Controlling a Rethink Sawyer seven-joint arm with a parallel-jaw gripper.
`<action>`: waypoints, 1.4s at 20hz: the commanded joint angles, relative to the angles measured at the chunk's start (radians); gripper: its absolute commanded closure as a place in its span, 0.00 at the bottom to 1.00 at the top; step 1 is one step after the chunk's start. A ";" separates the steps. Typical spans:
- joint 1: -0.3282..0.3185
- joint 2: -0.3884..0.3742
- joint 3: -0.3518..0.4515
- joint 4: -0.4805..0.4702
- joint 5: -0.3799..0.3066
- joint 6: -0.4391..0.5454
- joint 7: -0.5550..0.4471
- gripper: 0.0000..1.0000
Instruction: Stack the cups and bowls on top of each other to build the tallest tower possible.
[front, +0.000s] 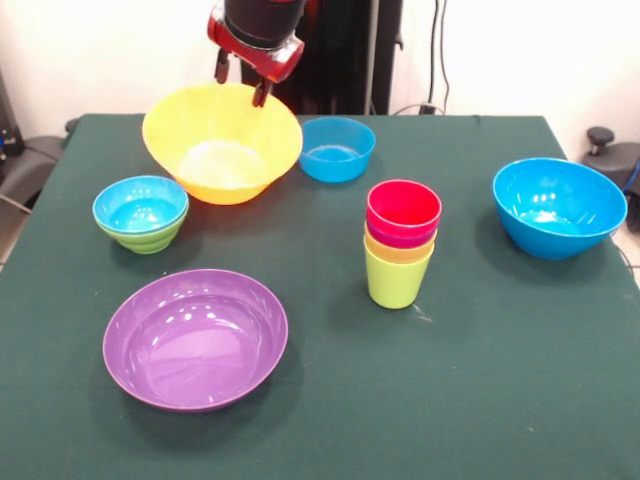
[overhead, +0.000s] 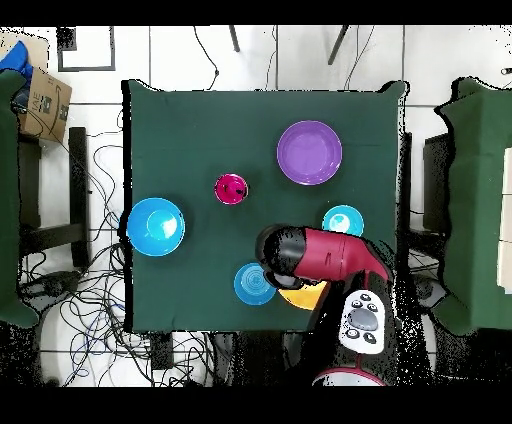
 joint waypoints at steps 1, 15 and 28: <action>0.007 0.027 0.052 -0.007 0.030 -0.016 0.126 0.00; 0.029 -0.001 0.034 -0.032 0.029 0.062 0.116 0.00; 0.023 0.016 0.044 -0.006 0.069 0.002 0.146 0.00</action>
